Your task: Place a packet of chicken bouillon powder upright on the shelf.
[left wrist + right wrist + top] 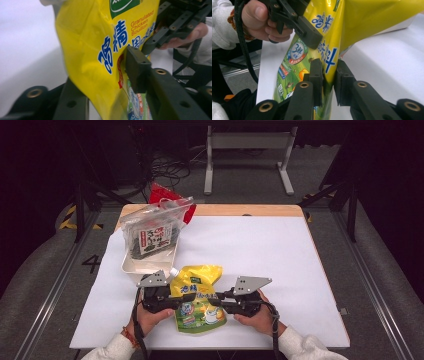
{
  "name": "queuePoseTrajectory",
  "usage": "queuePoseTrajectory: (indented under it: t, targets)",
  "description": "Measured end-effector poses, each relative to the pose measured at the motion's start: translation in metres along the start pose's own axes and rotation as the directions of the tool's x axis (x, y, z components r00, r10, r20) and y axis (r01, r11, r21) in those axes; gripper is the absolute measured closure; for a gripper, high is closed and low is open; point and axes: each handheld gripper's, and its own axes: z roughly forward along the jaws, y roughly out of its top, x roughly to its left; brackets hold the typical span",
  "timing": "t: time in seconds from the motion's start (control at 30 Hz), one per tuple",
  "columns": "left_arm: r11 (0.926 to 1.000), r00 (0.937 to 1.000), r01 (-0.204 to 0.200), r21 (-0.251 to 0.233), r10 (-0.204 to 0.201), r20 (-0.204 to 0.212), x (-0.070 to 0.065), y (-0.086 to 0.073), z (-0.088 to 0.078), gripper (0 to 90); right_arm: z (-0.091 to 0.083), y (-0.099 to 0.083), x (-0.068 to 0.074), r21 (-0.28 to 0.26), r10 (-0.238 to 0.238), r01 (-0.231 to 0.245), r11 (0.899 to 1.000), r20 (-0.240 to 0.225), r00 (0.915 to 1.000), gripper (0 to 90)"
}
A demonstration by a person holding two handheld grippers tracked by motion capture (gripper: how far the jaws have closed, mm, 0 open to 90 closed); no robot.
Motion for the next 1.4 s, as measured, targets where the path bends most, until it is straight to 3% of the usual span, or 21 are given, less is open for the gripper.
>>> queuePoseTrajectory:
  t: [0.03, 0.07, 0.1, 0.13, 0.2, 0.37, 0.4, 0.57, 0.63, 0.83, 0.87, 0.93, 1.2, 1.33, 1.37, 1.4]
  targets:
    - [1.0000, 1.0000, 0.000, 0.000, 0.000, 0.000, 0.000, 0.000, 0.000, 74.2, 0.000, 0.000, 0.000, 0.000, 0.000, 0.000, 1.000, 0.000, 1.0000, 76.2]
    - [0.9983, 0.9984, -0.056, -0.012, 0.056, 0.000, -0.006, 0.002, -0.004, 78.9, -0.002, 0.001, 0.000, -0.006, 0.001, -0.001, 1.000, 0.004, 1.0000, 73.6]
    - [0.9983, 0.9984, -0.056, -0.012, 0.056, 0.000, -0.006, 0.002, -0.004, 82.1, -0.002, 0.001, 0.000, -0.006, 0.001, -0.001, 1.000, 0.004, 1.0000, 73.6]
    - [0.9928, 0.9928, -0.119, -0.017, 0.118, -0.017, -0.014, 0.005, -0.005, 83.7, -0.004, 0.002, 0.001, -0.013, 0.002, -0.002, 1.000, 0.007, 1.0000, 71.5]
    - [0.9886, 0.9887, -0.149, -0.023, 0.148, -0.022, -0.020, 0.008, -0.007, 84.6, -0.006, 0.004, 0.003, -0.013, -0.008, 0.008, 1.000, 0.003, 1.0000, 69.0]
    - [0.9878, 0.9880, -0.153, -0.029, 0.152, -0.025, -0.021, 0.009, -0.009, 85.1, -0.008, 0.006, 0.007, -0.004, -0.017, 0.017, 1.000, 0.019, 0.9997, 62.1]
    - [0.9875, 0.9877, -0.155, -0.029, 0.154, -0.026, -0.020, 0.009, -0.010, 85.2, -0.008, 0.006, 0.008, 0.003, -0.015, 0.015, 1.000, 0.023, 0.9996, 57.1]
    - [0.9788, 0.9793, -0.200, -0.046, 0.198, -0.043, -0.022, 0.012, -0.018, 85.6, -0.017, 0.005, 0.005, 0.010, 0.003, -0.003, 1.000, 0.020, 0.9998, 45.7]
    - [0.9788, 0.9794, -0.198, -0.051, 0.196, -0.049, -0.022, 0.013, -0.021, 85.7, -0.023, 0.005, 0.003, 0.011, 0.009, -0.010, 1.000, 0.035, 0.9993, 39.4]
    - [0.9708, 0.9696, -0.233, -0.058, 0.227, -0.091, -0.021, 0.019, -0.033, 86.0, -0.043, 0.002, 0.001, 0.034, 0.018, -0.020, 0.999, 0.070, 0.9974, 30.9]
    - [0.9664, 0.9649, -0.250, -0.061, 0.243, -0.099, -0.021, 0.020, -0.036, 86.0, -0.048, -0.001, 0.000, 0.043, 0.021, -0.024, 0.999, 0.086, 0.9961, 29.7]
    - [0.9645, 0.9618, -0.257, -0.060, 0.250, -0.112, -0.020, 0.022, -0.040, 86.0, -0.058, -0.006, -0.001, 0.064, 0.028, -0.035, 0.997, 0.109, 0.9937, 28.6]
    - [0.9564, 0.9531, -0.280, -0.082, 0.267, -0.143, -0.019, 0.030, -0.054, 86.0, -0.088, -0.038, -0.008, 0.179, 0.036, -0.076, 0.981, 0.212, 0.9765, 20.7]
    - [0.9515, 0.9489, -0.296, -0.085, 0.282, -0.141, -0.018, 0.034, -0.059, 86.0, -0.094, -0.050, -0.012, 0.220, 0.061, -0.112, 0.969, 0.227, 0.9721, 17.9]
    - [0.9478, 0.9442, -0.308, -0.083, 0.294, -0.148, -0.017, 0.035, -0.061, 86.0, -0.095, -0.054, -0.013, 0.238, 0.059, -0.117, 0.964, 0.237, 0.9697, 17.8]
    - [0.9482, 0.9445, -0.307, -0.082, 0.293, -0.149, -0.017, 0.037, -0.063, 86.0, -0.099, -0.060, -0.015, 0.254, 0.057, -0.127, 0.959, 0.267, 0.9621, 17.3]
